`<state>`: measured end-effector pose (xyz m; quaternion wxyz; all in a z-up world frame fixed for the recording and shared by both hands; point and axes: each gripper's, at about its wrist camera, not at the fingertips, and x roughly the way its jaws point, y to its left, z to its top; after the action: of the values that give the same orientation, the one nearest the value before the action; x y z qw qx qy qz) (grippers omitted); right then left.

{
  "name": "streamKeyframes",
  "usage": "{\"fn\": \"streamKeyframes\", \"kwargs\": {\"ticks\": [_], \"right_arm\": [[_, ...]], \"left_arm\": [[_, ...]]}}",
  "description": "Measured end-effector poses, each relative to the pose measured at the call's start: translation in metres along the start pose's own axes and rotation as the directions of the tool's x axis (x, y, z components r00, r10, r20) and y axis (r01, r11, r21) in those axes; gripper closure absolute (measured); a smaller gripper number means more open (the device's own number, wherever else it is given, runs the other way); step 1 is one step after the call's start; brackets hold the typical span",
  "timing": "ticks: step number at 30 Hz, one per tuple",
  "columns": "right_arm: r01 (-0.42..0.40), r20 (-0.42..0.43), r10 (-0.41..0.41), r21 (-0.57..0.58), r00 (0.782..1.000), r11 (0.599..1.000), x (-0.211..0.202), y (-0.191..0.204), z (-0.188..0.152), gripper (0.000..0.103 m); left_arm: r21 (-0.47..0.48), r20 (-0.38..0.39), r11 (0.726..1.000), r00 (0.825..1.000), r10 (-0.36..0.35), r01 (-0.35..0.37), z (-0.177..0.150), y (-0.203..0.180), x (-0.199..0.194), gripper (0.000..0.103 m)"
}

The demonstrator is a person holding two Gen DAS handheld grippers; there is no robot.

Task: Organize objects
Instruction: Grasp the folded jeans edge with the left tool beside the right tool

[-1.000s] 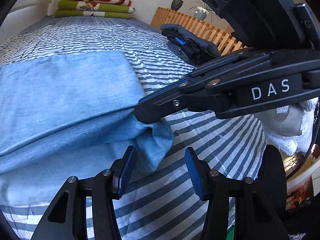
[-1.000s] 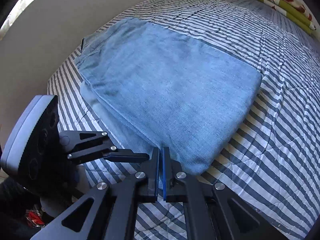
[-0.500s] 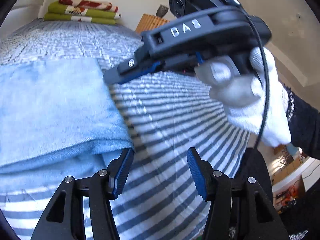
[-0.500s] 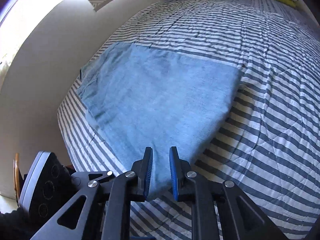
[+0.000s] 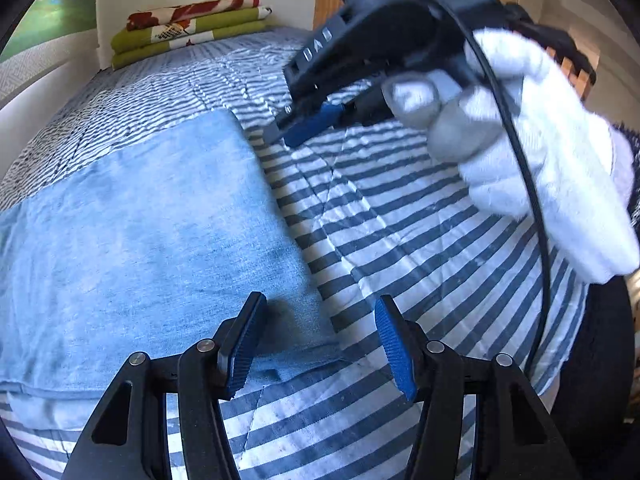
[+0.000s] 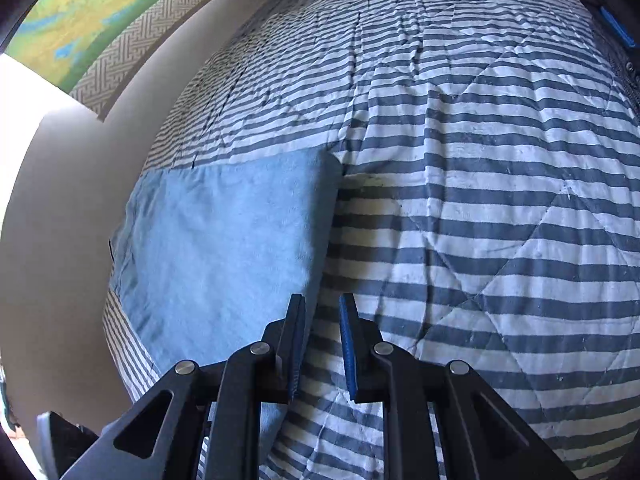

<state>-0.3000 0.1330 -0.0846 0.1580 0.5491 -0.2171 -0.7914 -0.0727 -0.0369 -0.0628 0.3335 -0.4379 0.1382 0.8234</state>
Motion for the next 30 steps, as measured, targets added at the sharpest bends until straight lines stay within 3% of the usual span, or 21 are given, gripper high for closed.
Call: {"fn": "streamKeyframes", "kwargs": {"ticks": [4,7,9,13,14,15,18,21,24,30], "right_arm": [[-0.019,0.017,0.019,-0.005,1.000,1.000,0.007,0.002,0.016,0.079],[-0.053,0.008,0.053,0.010,0.999,0.999,0.021,0.003,0.030,0.075],[-0.059,0.001,0.059,0.026,0.998,0.998,0.034,0.003,0.038,0.071],[-0.099,-0.021,0.102,0.099,0.995,0.990,0.056,-0.008,0.048,0.071],[-0.115,-0.024,0.119,0.127,0.993,0.985,0.059,-0.012,0.049,0.074],[-0.146,-0.025,0.152,0.152,0.988,0.978,0.061,-0.015,0.048,0.085],[-0.145,-0.008,0.147,0.123,0.989,0.982,0.052,-0.004,0.049,0.094],[-0.142,0.005,0.142,0.120,0.990,0.983,0.040,0.010,0.052,0.097],[-0.136,0.024,0.134,0.133,0.991,0.982,0.027,0.027,0.058,0.097],[-0.107,0.074,0.097,0.133,0.992,0.985,0.009,0.077,0.068,0.098]], "left_arm": [[0.088,-0.052,0.991,0.993,0.107,-0.102,0.000,-0.019,0.022,0.043],[0.145,-0.047,0.979,0.987,0.154,-0.146,-0.004,-0.027,0.028,0.045],[0.138,-0.043,0.975,0.983,0.179,-0.172,-0.004,-0.022,0.028,0.069],[0.066,-0.049,0.992,0.993,0.107,-0.104,-0.001,-0.006,0.022,0.080],[0.067,-0.046,0.993,0.993,0.104,-0.101,0.000,-0.006,0.021,0.084],[0.066,-0.042,0.993,0.994,0.104,-0.101,0.001,-0.007,0.019,0.086],[0.027,-0.012,0.995,0.996,0.092,-0.092,0.004,-0.004,0.008,0.091],[-0.081,0.041,0.997,0.999,0.006,-0.002,0.008,0.017,-0.014,0.093],[-0.141,0.111,0.988,0.993,-0.047,0.062,0.011,0.036,-0.044,0.093],[-0.185,0.246,0.976,0.967,-0.069,0.117,0.005,0.074,-0.111,0.093]]}}
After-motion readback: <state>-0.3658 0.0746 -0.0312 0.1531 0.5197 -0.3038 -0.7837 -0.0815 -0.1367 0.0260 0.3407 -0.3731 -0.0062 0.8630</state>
